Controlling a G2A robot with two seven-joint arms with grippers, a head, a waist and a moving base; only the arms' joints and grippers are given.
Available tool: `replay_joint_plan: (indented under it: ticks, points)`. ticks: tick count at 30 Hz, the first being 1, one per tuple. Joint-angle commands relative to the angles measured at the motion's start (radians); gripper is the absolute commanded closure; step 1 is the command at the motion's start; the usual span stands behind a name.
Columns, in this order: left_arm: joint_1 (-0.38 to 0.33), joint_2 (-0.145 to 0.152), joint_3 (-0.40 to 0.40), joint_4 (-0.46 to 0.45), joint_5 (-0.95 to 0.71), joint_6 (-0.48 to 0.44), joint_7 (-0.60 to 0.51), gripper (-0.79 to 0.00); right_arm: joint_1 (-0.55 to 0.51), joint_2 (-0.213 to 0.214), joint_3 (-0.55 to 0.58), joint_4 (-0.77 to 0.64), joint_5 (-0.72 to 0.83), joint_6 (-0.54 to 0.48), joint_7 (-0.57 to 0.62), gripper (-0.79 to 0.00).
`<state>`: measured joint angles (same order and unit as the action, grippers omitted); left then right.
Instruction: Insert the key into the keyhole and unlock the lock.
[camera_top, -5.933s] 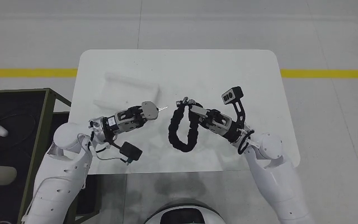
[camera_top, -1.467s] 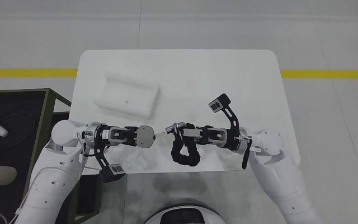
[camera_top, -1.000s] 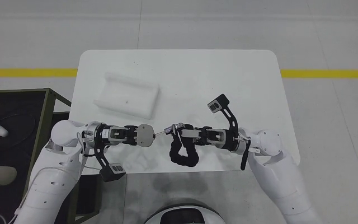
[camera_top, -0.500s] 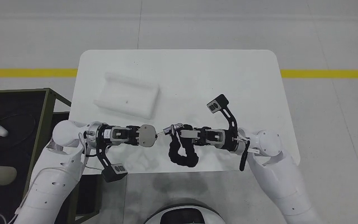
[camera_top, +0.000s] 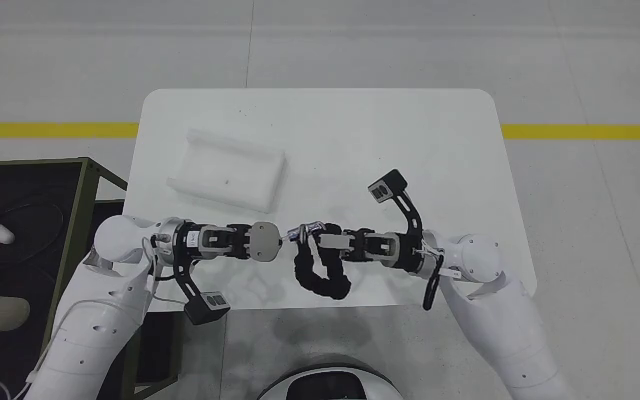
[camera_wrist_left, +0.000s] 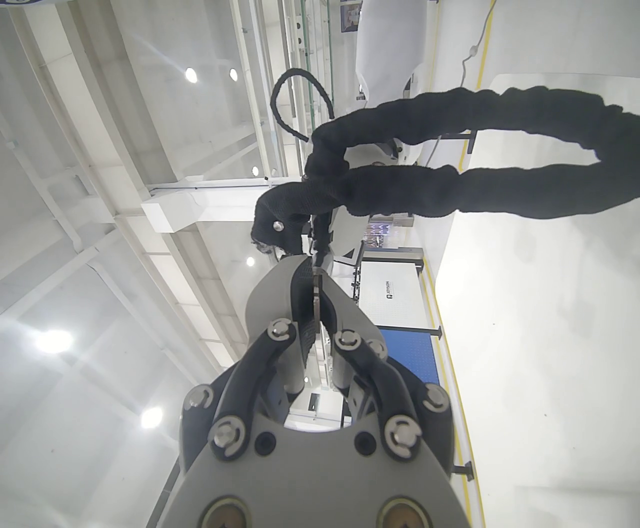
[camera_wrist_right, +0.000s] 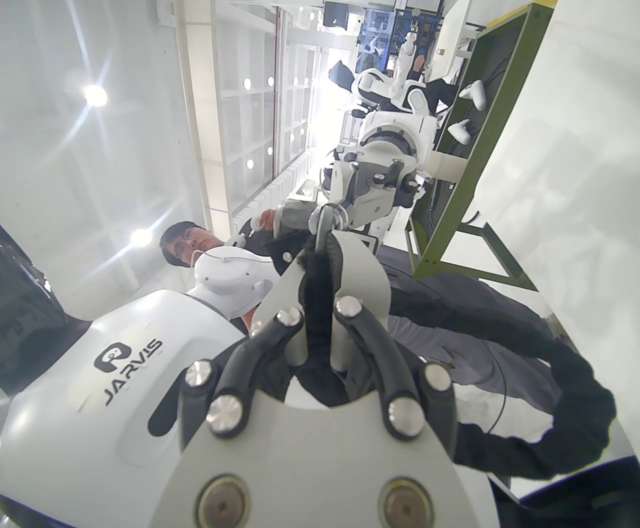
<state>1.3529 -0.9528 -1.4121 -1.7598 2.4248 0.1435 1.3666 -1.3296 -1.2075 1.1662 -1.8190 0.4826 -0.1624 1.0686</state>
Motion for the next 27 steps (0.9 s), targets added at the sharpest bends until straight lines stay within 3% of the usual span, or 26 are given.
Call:
replay_joint_plan:
  ticks: [1,13,14,15,16,27]
  points:
    - [-0.001,0.0,0.002,0.001,-0.016,-0.006,0.004,0.0,0.002,0.001,-0.004,0.004,0.011,0.0,0.018,0.0]
    - [0.006,0.004,0.003,-0.004,-0.032,-0.005,0.015,0.0,0.002,0.003,-0.018,0.019,0.028,-0.002,0.03,0.0]
    - [0.006,0.004,0.003,-0.004,-0.03,-0.009,0.015,-0.043,0.002,0.003,-0.018,0.02,0.03,0.0,0.03,0.0]
    - [0.007,0.005,0.003,-0.005,-0.032,-0.011,0.013,-0.459,0.001,0.004,-0.017,0.021,0.033,0.003,0.026,0.0]
    - [0.008,0.005,0.003,-0.005,-0.034,-0.013,0.011,-0.785,0.001,0.004,-0.014,0.02,0.035,0.004,0.021,0.0]
    - [0.042,0.008,-0.035,0.007,-0.077,-0.011,-0.06,-0.785,-0.002,0.006,0.006,0.026,0.047,-0.022,-0.036,0.0]
